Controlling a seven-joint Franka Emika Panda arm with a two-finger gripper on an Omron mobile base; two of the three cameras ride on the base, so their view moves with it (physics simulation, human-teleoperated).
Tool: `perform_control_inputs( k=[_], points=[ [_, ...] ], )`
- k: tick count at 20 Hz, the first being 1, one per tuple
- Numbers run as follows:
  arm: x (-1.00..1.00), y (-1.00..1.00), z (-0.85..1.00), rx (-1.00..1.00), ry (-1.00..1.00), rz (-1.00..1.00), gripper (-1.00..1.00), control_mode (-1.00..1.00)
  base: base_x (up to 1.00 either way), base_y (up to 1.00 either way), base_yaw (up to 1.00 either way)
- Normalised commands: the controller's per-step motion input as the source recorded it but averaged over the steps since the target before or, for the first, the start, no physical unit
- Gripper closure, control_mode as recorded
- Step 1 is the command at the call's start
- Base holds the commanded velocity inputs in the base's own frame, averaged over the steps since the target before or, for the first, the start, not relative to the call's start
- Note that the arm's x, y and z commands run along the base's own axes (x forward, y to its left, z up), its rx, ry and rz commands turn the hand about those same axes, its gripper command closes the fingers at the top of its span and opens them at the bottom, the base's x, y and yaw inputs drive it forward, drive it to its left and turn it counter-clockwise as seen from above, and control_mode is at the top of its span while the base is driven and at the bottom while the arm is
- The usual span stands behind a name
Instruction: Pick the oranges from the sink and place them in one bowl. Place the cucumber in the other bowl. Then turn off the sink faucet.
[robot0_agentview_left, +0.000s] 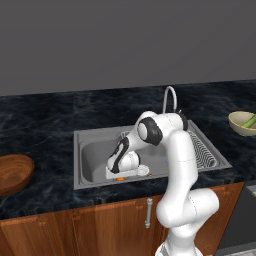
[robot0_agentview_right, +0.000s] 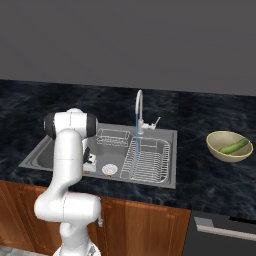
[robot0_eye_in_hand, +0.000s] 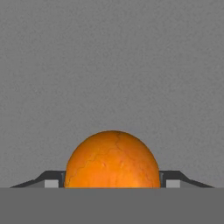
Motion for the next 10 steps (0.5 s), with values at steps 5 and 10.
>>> perform_control_inputs(
  k=[5, 10],
  points=[
    [0.00, 0.00, 0.00, 0.00, 0.00, 0.00, 1.00, -1.00, 0.00, 0.00, 0.00],
    [0.00, 0.00, 0.00, 0.00, 0.00, 0.00, 1.00, -1.00, 0.00, 0.00, 0.00]
  ],
)
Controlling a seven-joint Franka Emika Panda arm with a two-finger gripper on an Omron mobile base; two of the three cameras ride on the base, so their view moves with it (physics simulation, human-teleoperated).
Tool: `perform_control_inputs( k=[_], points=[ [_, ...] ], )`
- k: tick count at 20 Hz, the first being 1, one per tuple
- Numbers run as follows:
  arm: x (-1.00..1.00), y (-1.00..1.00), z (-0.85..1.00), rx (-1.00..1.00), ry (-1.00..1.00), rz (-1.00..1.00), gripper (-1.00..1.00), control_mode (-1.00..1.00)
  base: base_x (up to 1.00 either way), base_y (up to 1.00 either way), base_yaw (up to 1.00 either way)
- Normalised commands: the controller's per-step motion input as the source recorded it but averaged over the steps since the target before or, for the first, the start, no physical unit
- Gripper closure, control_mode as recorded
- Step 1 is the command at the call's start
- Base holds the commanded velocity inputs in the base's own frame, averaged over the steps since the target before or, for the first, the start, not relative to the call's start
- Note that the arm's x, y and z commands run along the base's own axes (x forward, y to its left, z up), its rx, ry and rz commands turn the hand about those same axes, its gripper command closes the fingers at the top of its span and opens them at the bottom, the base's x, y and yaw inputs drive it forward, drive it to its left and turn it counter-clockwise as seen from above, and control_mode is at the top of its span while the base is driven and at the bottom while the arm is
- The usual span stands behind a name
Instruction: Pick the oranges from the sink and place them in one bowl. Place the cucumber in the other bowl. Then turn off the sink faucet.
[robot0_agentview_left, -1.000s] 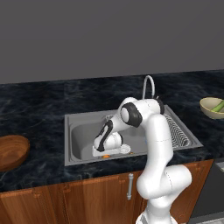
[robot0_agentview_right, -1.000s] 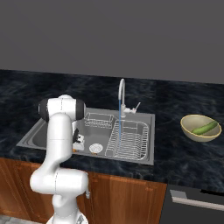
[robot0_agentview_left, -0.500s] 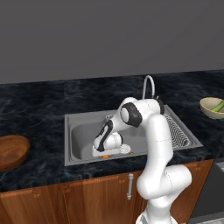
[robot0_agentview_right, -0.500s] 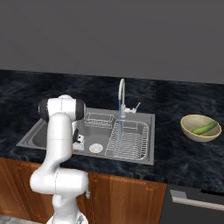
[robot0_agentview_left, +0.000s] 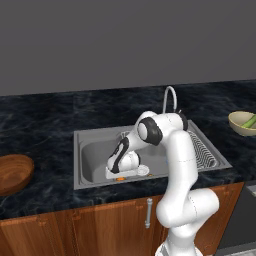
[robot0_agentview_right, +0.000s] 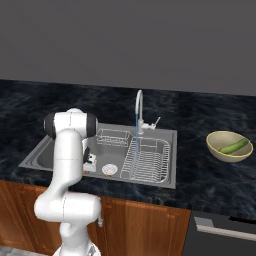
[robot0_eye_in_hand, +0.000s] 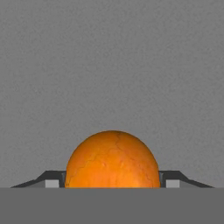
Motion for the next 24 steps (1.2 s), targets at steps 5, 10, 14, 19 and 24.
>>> perform_control_inputs(
  k=[5, 10, 14, 19, 24],
  points=[
    [0.00, 0.00, 0.00, 0.00, 0.00, 0.00, 1.00, -1.00, 0.00, 0.00, 0.00],
    [0.00, 0.00, 0.00, 0.00, -0.01, 0.00, 1.00, -1.00, 0.00, 0.00, 0.00],
    [-0.02, 0.00, 0.00, 0.00, 0.00, 0.00, 1.00, -1.00, 0.00, 0.00, 0.00],
    [-0.05, 0.00, 0.13, 0.00, -0.03, -0.06, 1.00, -1.00, 0.00, 0.00, 0.00],
    [-0.01, 0.06, 0.27, -0.02, 0.00, -0.05, 1.00, -1.00, 0.00, 0.00, 0.00]
  ],
)
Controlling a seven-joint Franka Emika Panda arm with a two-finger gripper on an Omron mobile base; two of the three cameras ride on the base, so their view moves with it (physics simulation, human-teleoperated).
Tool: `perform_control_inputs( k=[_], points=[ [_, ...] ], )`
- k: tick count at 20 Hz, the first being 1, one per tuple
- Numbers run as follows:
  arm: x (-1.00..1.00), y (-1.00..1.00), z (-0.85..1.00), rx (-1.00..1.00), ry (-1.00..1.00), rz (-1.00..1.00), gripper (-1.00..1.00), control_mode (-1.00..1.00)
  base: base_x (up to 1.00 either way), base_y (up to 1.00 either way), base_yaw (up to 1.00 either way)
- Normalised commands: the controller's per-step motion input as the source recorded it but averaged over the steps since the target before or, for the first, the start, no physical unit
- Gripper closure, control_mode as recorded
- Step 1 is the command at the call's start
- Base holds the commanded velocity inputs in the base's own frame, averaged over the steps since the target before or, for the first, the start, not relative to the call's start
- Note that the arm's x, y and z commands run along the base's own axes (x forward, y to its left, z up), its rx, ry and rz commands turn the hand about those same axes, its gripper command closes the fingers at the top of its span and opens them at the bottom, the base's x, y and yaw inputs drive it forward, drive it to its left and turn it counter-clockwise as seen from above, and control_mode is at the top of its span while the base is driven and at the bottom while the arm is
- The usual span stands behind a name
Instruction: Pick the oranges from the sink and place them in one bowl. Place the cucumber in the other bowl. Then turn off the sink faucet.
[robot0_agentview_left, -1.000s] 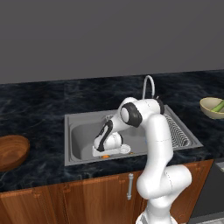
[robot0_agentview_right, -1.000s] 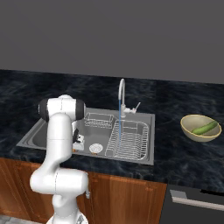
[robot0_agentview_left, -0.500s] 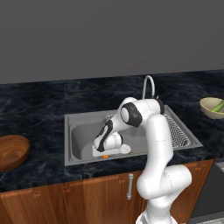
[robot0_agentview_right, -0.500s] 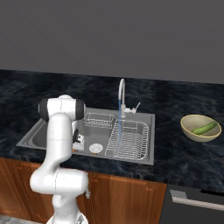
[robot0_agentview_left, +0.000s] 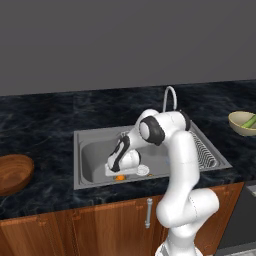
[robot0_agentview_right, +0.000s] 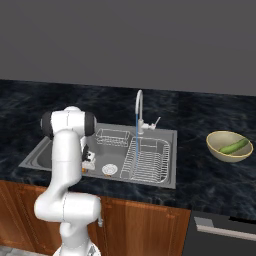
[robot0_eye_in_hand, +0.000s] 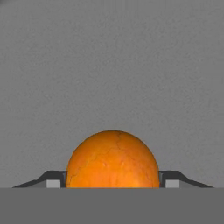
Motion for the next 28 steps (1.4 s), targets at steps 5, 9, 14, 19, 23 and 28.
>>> perform_control_inputs(
  k=[5, 9, 14, 19, 23, 28],
  points=[
    [0.00, 0.00, 0.62, 0.00, 0.00, -0.07, 1.00, -1.00, 0.00, 0.00, 0.00],
    [0.01, 0.00, 0.77, 0.00, 0.00, -0.06, 1.00, -1.00, 0.00, 0.00, 0.00],
    [0.00, 0.00, 0.72, 0.00, 0.00, -0.05, 1.00, -1.00, 0.00, 0.00, 0.00],
    [-0.04, 0.00, 0.75, 0.00, 0.00, -0.03, 1.00, -1.00, 0.00, 0.00, 0.00],
    [-0.07, 0.01, 0.79, 0.00, -0.03, -0.01, 1.00, -1.00, 0.00, 0.00, 0.00],
    [-0.03, 0.18, 0.77, 0.00, -0.10, 0.00, 1.00, -1.00, 0.00, 0.00, 0.00]
  ],
)
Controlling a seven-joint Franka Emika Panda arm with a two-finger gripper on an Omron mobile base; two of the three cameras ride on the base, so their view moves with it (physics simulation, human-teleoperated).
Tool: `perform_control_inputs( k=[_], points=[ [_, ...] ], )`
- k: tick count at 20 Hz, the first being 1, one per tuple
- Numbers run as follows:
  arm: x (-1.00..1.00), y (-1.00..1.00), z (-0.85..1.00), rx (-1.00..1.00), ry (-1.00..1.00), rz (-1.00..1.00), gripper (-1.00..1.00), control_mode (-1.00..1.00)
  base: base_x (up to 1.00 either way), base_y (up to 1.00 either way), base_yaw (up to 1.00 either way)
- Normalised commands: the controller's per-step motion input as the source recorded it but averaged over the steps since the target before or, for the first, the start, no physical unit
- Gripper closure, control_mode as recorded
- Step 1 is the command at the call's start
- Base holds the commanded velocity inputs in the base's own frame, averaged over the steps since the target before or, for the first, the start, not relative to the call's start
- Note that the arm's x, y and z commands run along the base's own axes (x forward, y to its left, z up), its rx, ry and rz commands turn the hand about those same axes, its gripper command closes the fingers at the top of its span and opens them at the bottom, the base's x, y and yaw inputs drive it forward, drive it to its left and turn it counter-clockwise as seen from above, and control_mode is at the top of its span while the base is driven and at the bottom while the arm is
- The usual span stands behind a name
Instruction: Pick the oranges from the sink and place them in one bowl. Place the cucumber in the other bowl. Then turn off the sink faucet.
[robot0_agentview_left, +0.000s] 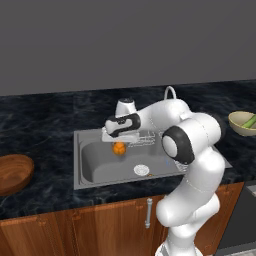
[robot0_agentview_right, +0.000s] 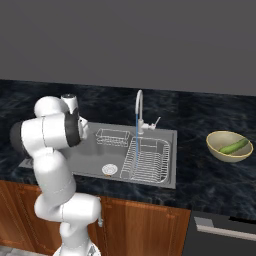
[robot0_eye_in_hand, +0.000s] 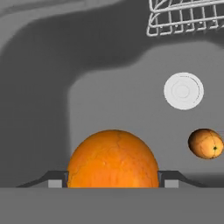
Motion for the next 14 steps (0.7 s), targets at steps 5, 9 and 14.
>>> perform_control_inputs(
  k=[5, 9, 14],
  points=[
    [-0.13, 0.34, 0.73, 0.00, -0.14, 0.00, 1.00, -1.00, 0.00, 0.00, 0.00],
    [-0.20, 0.47, 0.61, 0.00, -0.13, 0.00, 1.00, -1.00, 0.00, 0.00, 0.00],
    [-0.24, 0.56, 0.53, 0.00, -0.09, 0.01, 1.00, -1.00, 0.00, 0.00, 0.00]
  ],
)
